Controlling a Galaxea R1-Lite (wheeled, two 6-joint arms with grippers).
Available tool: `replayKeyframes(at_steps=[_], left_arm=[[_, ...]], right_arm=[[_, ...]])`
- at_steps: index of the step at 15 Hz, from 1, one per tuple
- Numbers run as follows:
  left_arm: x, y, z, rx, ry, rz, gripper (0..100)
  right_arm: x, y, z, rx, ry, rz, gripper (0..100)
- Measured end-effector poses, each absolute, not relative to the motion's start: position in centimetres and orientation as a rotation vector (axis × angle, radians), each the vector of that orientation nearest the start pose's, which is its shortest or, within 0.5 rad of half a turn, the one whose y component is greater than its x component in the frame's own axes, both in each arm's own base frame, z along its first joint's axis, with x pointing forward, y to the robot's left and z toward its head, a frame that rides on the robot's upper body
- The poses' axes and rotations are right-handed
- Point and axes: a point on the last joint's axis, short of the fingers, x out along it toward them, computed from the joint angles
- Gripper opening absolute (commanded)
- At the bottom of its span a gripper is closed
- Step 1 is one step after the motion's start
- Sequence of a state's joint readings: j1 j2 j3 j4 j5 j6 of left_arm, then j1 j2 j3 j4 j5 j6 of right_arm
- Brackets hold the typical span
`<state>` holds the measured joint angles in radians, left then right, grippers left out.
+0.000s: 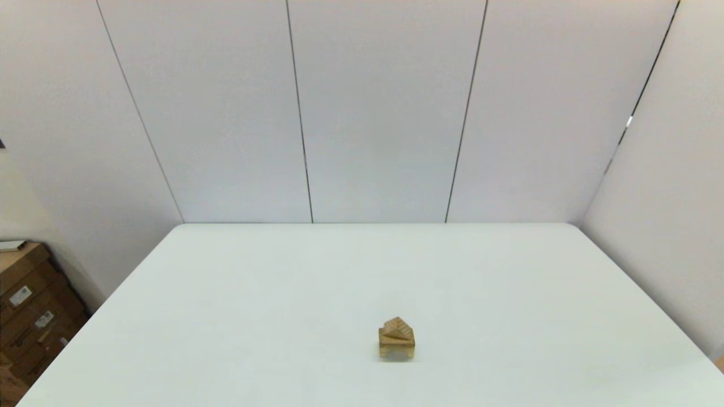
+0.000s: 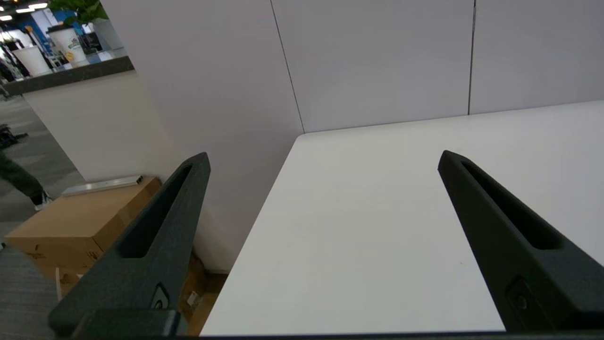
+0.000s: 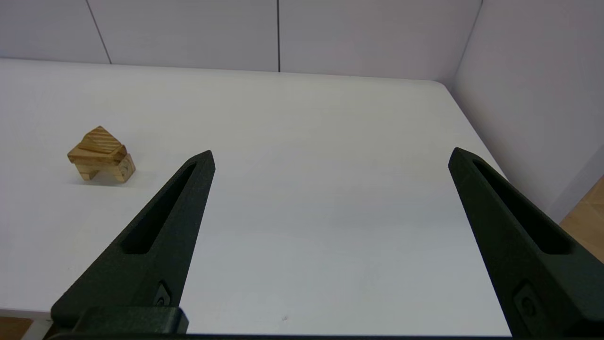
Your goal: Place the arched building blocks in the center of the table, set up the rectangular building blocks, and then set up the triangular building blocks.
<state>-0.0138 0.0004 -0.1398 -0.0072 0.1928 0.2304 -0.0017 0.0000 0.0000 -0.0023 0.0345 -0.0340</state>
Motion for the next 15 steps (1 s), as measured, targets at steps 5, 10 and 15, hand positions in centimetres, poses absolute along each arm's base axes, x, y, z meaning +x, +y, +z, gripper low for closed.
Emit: replayKeyframes(at_steps=[5, 10, 15], left_arm=[[-2.6, 0.5, 9.4, 0.222, -0.117, 0.188, 100], [-2.5, 0.5, 9.2, 0.223, -0.113, 0.187, 100], [-2.5, 0.5, 9.2, 0.223, -0.114, 0.187, 100]], right_arm=[[-2.3, 0.1, 7.6, -0.034, -0.003, 0.033, 100], [-2.3, 0.1, 7.6, -0.034, -0.003, 0.033, 100], [-2.3, 0.1, 7.6, -0.034, -0.003, 0.033, 100]])
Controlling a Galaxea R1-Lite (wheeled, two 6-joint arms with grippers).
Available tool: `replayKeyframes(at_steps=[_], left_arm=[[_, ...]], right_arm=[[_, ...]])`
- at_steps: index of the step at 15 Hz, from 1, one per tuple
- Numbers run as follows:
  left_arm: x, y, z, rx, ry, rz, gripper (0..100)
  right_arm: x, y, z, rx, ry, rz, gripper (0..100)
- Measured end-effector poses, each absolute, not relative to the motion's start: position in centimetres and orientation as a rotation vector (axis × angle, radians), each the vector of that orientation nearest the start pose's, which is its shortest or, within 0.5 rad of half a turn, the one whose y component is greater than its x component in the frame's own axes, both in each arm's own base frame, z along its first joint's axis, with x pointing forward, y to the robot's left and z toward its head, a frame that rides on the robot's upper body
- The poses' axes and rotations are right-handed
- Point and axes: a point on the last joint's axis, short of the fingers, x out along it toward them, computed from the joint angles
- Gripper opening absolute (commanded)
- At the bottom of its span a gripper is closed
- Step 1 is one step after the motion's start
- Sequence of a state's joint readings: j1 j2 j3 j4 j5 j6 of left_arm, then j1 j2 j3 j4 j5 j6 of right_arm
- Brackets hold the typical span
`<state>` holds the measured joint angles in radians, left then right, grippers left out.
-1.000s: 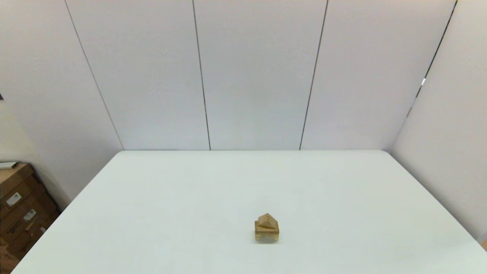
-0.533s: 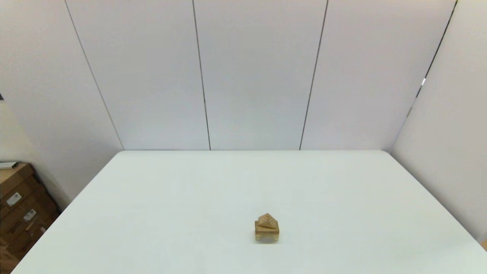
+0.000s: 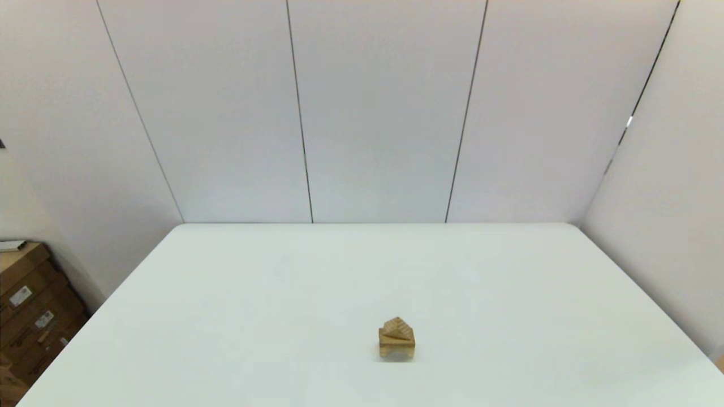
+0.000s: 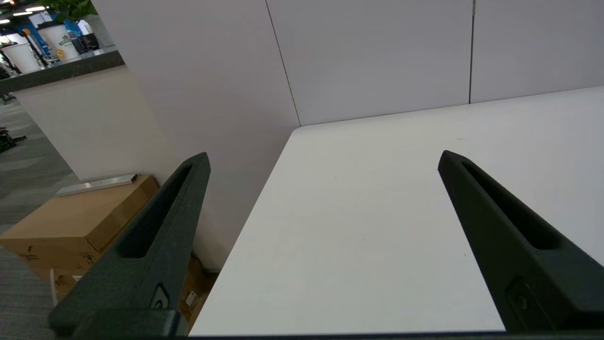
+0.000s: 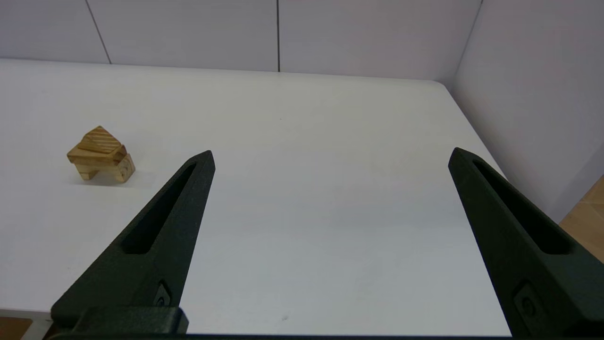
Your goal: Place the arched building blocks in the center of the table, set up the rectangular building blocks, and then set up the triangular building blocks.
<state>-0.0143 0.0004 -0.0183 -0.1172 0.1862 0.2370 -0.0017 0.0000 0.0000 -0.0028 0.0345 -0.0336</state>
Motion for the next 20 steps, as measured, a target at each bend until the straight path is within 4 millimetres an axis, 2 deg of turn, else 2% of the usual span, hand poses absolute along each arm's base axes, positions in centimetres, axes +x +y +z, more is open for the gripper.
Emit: replayKeyframes(at_steps=[20], left_arm=[[-2.54, 0.45, 9.23, 0.221, -0.113, 0.185, 100]], right_arm=[[-2.28, 0.08, 7.58, -0.034, -0.003, 0.032, 100]])
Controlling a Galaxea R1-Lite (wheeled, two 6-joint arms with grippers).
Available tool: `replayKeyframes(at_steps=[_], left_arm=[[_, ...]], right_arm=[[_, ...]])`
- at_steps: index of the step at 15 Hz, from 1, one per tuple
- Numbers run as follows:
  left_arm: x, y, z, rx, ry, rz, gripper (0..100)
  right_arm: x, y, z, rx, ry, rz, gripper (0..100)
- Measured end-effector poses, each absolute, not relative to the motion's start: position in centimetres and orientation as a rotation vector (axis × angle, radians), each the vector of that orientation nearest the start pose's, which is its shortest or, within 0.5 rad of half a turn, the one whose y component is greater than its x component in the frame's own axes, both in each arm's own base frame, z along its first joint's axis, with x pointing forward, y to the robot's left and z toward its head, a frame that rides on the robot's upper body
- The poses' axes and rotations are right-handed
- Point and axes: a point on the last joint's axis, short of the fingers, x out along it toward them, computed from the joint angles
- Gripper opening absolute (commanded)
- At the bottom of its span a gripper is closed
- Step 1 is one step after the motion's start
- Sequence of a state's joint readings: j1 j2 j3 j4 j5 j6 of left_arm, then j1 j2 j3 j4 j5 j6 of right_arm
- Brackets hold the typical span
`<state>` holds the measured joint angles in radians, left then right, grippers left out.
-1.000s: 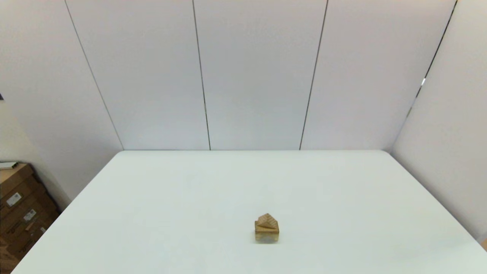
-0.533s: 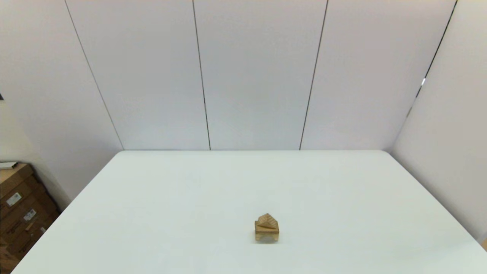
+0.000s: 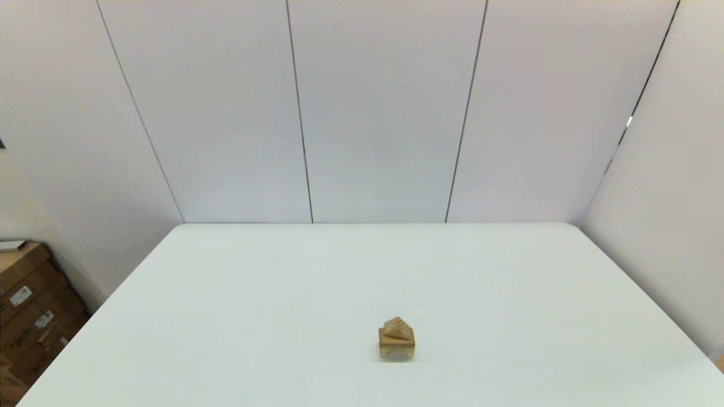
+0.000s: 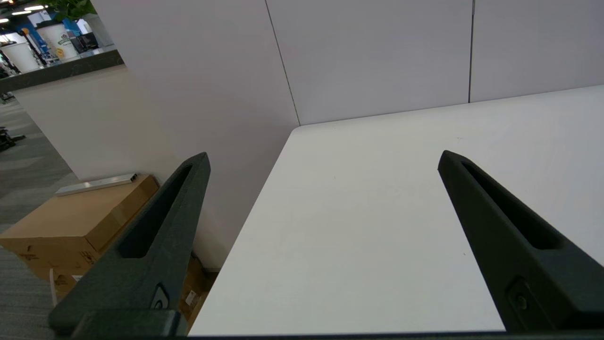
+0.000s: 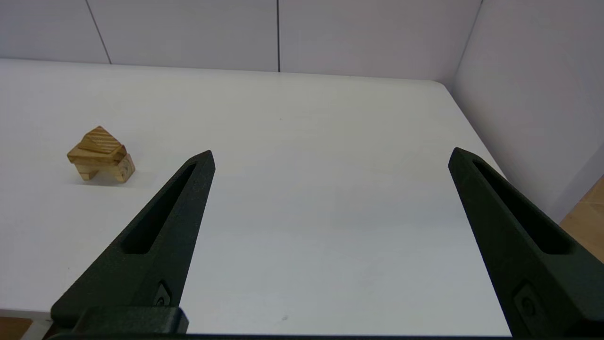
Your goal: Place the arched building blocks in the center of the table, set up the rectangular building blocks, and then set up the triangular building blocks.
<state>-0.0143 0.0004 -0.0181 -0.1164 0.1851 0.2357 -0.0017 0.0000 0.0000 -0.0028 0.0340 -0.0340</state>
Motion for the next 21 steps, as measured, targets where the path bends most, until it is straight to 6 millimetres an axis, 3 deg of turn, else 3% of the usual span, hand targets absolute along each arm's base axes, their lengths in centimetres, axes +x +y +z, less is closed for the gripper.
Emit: replayKeyframes(at_steps=[21], left_arm=[[-2.54, 0.45, 9.23, 0.221, -0.113, 0.185, 100]], right_arm=[[-2.28, 0.08, 7.58, -0.035, -0.003, 0.033, 100]])
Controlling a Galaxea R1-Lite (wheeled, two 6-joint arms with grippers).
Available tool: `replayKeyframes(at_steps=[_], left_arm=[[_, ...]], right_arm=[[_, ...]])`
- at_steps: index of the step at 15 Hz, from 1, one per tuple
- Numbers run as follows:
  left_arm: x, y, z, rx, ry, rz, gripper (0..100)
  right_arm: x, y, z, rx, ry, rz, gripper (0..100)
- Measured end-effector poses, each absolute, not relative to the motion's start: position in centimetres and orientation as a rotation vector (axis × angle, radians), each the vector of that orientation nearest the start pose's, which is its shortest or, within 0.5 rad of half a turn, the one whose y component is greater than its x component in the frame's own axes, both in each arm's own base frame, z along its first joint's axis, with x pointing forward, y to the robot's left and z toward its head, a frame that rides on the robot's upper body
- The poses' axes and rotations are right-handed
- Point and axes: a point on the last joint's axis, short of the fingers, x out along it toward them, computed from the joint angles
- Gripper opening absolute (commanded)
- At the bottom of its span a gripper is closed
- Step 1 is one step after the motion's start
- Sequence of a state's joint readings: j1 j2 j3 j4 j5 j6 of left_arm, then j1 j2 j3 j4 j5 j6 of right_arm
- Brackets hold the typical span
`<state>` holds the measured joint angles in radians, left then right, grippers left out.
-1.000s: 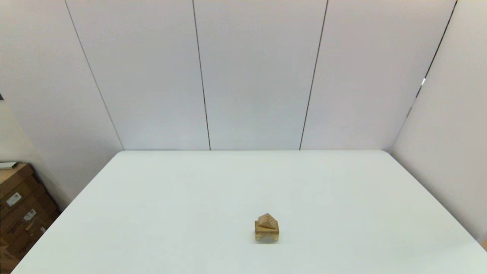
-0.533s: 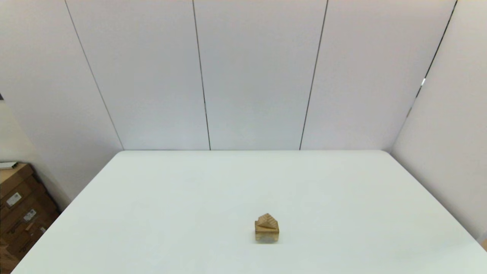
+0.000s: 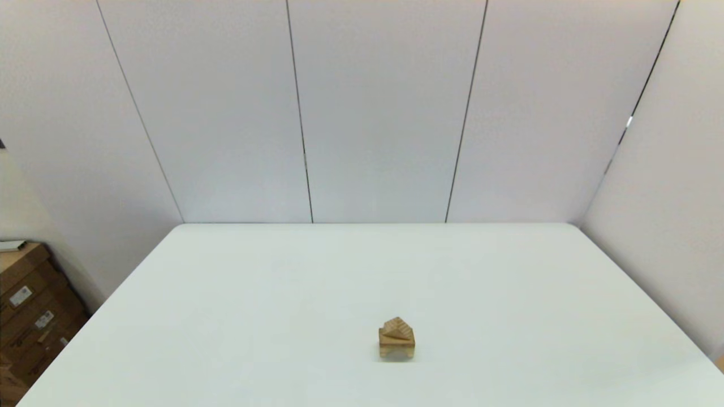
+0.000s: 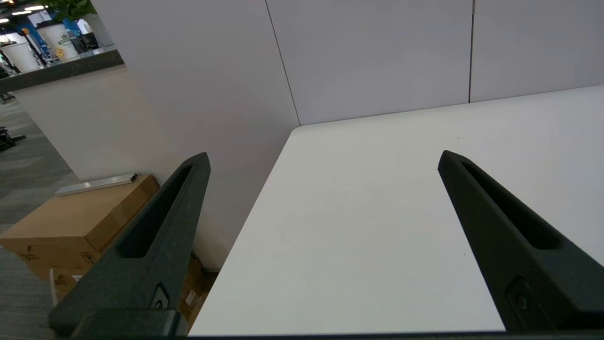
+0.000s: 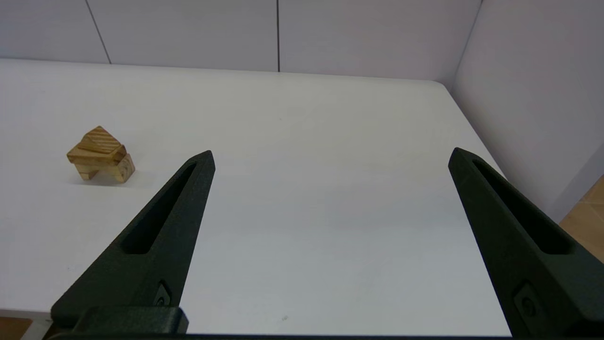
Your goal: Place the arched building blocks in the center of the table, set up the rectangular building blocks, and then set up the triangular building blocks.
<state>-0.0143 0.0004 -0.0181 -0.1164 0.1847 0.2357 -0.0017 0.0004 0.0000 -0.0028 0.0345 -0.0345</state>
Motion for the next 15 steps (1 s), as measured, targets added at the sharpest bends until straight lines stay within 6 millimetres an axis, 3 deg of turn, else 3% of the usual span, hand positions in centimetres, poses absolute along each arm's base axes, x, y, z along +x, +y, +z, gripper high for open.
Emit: replayKeyframes(at_steps=[15], left_arm=[[-2.54, 0.45, 9.23, 0.221, -0.113, 0.186, 100]], right_arm=[[-2.28, 0.07, 7.57, -0.033, -0.003, 0.030, 100]])
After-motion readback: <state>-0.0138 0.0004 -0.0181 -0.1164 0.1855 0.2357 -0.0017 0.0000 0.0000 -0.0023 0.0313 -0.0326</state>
